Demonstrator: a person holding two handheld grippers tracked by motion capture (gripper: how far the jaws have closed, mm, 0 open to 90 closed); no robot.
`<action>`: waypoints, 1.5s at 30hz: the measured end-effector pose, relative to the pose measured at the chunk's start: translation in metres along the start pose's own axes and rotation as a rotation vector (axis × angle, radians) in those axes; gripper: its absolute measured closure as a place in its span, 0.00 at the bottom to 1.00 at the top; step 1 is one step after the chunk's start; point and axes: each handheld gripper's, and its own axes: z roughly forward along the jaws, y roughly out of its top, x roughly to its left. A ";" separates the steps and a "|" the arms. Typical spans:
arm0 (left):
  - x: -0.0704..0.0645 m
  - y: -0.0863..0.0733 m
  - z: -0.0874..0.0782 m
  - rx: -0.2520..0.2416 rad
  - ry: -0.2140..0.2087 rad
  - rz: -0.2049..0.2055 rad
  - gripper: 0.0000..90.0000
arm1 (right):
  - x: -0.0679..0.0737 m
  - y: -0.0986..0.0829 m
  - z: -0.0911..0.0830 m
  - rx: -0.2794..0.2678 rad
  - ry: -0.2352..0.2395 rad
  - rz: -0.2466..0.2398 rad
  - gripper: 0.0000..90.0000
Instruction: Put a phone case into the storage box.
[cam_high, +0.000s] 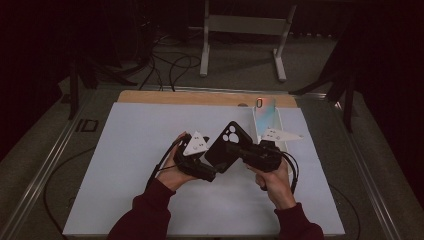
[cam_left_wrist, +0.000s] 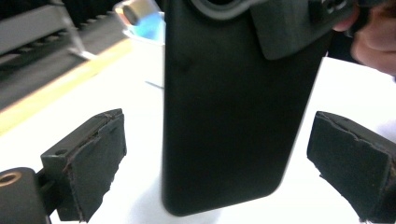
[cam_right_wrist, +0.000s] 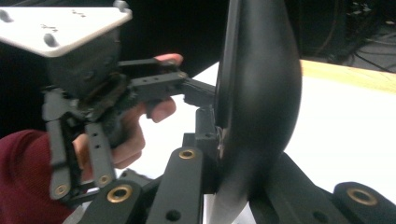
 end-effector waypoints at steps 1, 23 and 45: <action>0.000 0.000 0.000 0.000 -0.010 0.001 0.05 | 0.001 0.000 -0.001 0.000 0.017 -0.007 0.96; -0.004 -0.002 0.001 -0.006 -0.138 0.015 0.29 | 0.008 0.003 -0.001 0.022 0.111 -0.103 0.96; -0.001 -0.009 -0.004 -0.013 -0.182 0.029 0.84 | 0.003 0.006 -0.013 0.051 0.075 -0.182 0.71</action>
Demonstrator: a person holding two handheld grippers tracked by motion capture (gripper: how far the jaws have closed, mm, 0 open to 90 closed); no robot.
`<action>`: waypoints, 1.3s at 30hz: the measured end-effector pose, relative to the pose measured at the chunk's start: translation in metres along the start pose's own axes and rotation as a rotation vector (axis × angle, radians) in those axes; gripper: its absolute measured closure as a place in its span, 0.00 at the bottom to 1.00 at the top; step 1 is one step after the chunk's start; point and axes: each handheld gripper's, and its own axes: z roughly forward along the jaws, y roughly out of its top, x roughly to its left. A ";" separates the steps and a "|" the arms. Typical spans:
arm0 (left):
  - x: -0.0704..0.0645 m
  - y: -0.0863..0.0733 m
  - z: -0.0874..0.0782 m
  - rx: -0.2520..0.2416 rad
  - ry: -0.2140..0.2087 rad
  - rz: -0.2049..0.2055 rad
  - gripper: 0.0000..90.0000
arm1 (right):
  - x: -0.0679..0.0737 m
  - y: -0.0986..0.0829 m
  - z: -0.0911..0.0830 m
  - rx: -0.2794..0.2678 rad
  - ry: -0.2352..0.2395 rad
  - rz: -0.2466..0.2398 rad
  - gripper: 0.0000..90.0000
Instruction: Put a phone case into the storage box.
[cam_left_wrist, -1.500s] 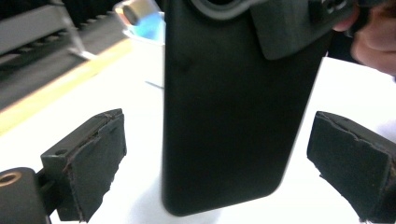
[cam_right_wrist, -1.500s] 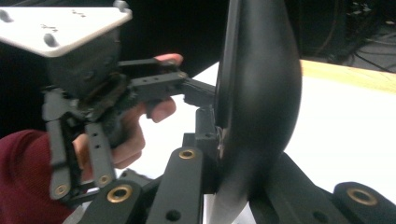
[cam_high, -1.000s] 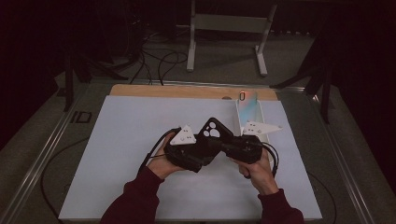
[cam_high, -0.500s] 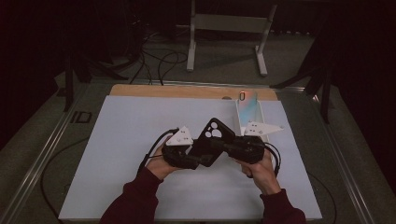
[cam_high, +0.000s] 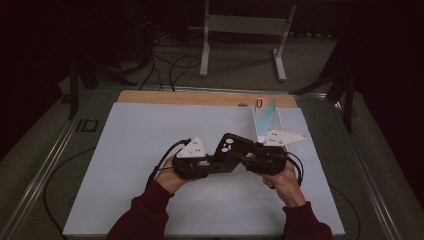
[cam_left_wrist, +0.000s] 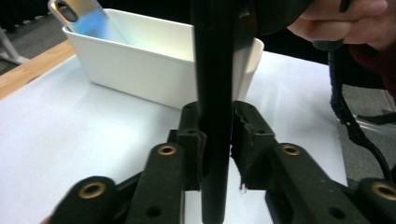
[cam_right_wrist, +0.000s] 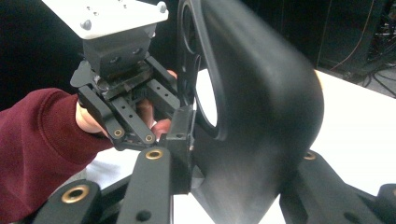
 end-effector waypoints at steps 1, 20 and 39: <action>-0.001 0.000 0.000 0.000 -0.001 0.004 0.85 | 0.000 0.000 0.000 0.001 0.000 0.002 0.70; -0.004 0.002 -0.002 -0.009 0.048 0.030 0.89 | -0.002 0.001 0.001 0.003 -0.095 0.033 0.36; 0.001 0.003 -0.001 -0.020 0.125 -0.005 0.89 | -0.004 0.000 -0.011 -0.073 -0.225 0.101 0.20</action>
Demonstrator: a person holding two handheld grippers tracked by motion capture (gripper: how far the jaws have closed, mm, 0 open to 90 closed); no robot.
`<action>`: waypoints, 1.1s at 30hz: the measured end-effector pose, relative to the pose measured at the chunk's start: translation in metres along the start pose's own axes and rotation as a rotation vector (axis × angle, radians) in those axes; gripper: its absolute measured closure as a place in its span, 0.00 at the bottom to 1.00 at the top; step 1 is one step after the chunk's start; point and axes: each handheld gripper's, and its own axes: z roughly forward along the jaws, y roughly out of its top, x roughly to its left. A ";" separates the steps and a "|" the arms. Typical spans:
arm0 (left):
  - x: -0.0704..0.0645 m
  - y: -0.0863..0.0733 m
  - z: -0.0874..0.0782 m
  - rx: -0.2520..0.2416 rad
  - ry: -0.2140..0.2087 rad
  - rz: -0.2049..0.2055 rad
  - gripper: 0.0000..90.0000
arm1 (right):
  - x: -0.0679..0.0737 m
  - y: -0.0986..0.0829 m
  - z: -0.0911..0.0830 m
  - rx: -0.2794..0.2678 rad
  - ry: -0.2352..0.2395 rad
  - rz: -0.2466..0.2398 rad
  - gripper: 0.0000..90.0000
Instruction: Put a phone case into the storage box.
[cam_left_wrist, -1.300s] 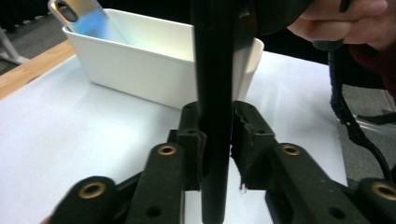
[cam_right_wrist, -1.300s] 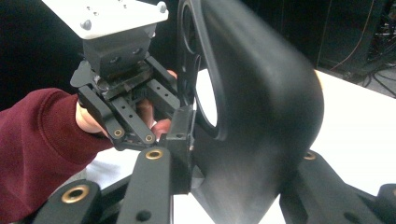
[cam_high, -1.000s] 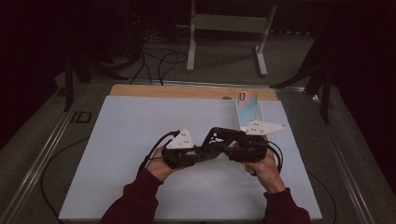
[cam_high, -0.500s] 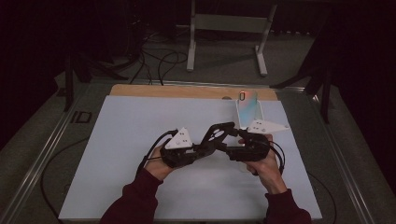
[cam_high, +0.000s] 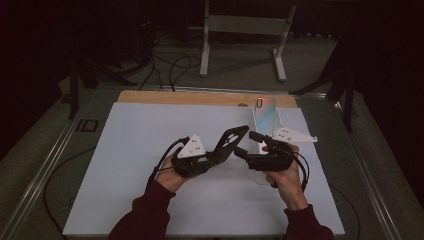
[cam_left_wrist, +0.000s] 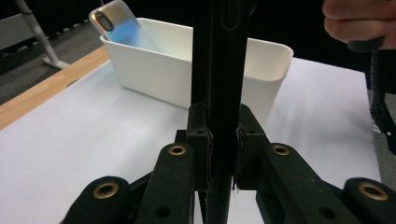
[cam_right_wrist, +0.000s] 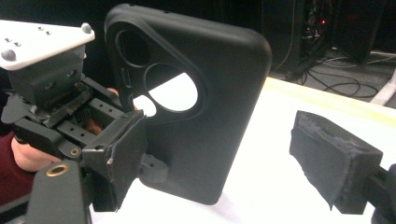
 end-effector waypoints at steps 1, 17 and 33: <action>0.000 0.000 0.000 0.001 0.006 -0.003 0.89 | 0.000 0.000 0.000 -0.002 -0.006 0.006 0.19; 0.000 0.002 0.007 -0.003 0.032 -0.021 0.89 | 0.006 0.003 0.007 -0.029 -0.034 0.038 0.15; -0.006 0.005 0.017 -0.009 0.024 -0.011 0.90 | 0.013 0.008 0.015 -0.069 -0.076 0.071 0.10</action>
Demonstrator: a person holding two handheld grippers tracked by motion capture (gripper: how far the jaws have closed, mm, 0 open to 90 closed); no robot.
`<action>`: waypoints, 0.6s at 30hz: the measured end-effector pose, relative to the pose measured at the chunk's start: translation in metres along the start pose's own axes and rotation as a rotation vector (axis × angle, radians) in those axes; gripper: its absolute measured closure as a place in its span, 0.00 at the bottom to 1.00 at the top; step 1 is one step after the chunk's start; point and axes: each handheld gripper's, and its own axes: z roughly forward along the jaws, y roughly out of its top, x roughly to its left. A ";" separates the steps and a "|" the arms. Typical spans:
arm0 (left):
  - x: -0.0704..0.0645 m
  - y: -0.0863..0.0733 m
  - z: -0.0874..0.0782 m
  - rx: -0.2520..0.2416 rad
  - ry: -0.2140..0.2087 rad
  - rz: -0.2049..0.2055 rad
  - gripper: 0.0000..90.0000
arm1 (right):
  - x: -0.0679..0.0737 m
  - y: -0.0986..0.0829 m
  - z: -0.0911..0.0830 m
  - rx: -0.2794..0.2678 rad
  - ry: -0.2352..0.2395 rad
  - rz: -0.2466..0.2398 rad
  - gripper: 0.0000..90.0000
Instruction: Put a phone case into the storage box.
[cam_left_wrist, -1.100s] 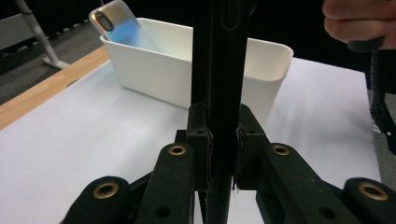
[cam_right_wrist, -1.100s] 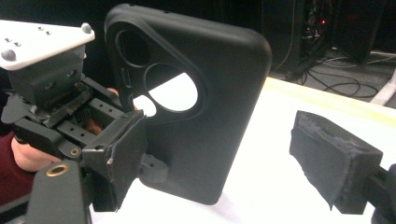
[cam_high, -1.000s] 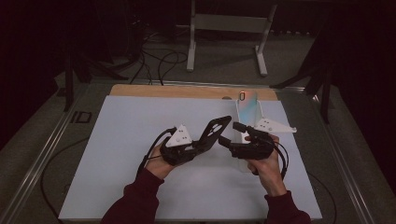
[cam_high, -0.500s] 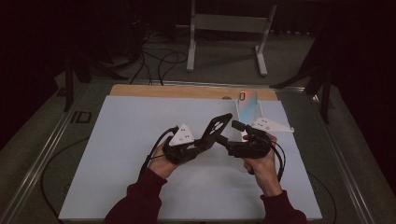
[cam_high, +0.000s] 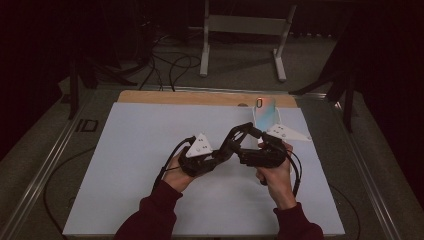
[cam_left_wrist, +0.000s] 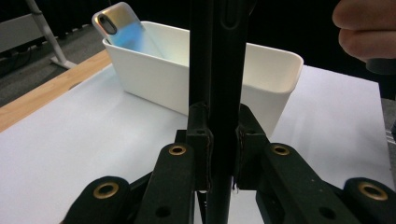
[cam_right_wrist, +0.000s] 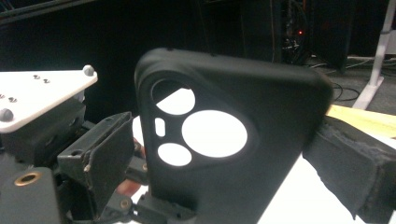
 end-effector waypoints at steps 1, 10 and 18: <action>0.000 0.000 0.000 0.000 0.000 0.000 0.90 | 0.000 0.000 0.000 0.000 0.000 0.000 0.10; -0.010 0.000 0.010 0.000 -0.028 0.011 0.90 | 0.001 -0.001 0.002 -0.012 -0.040 0.019 0.10; -0.012 0.000 0.011 -0.008 -0.046 0.003 0.90 | -0.002 -0.002 0.000 -0.024 -0.052 0.022 0.11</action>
